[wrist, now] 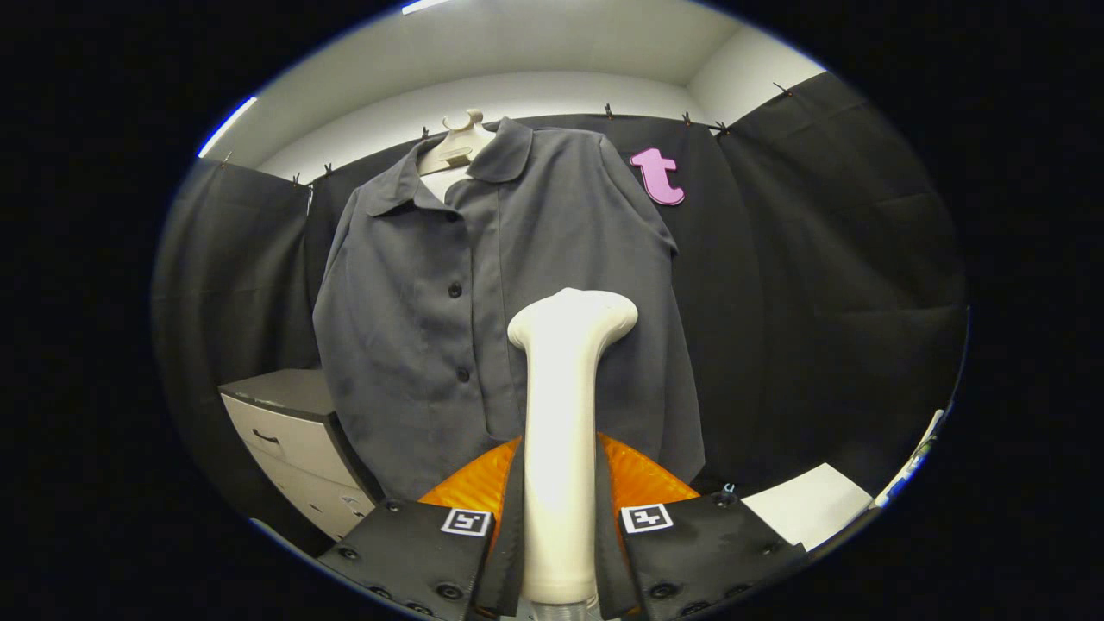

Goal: Iron the clothes twice with a garment steamer, once on the left side and once on the right side.

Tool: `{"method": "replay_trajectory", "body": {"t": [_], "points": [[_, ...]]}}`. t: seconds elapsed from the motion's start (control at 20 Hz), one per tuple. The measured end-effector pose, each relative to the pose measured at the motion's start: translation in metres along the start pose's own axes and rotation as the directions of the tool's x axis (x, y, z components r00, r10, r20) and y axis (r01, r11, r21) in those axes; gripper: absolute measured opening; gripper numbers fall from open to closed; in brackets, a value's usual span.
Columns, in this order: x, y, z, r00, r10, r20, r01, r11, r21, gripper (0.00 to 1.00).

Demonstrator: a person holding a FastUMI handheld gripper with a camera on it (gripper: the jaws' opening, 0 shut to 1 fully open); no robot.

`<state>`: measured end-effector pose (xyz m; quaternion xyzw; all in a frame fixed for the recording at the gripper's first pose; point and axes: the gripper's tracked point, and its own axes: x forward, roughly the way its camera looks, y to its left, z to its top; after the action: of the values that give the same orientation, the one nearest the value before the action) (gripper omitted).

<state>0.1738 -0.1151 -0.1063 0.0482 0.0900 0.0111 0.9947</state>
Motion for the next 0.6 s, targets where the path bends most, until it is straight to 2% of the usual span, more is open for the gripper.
{"method": "replay_trajectory", "body": {"t": [0.6], "points": [[-0.019,-0.01,-0.088,0.992,-0.02,-0.127,0.021,1.0,0.002,0.41]]}}
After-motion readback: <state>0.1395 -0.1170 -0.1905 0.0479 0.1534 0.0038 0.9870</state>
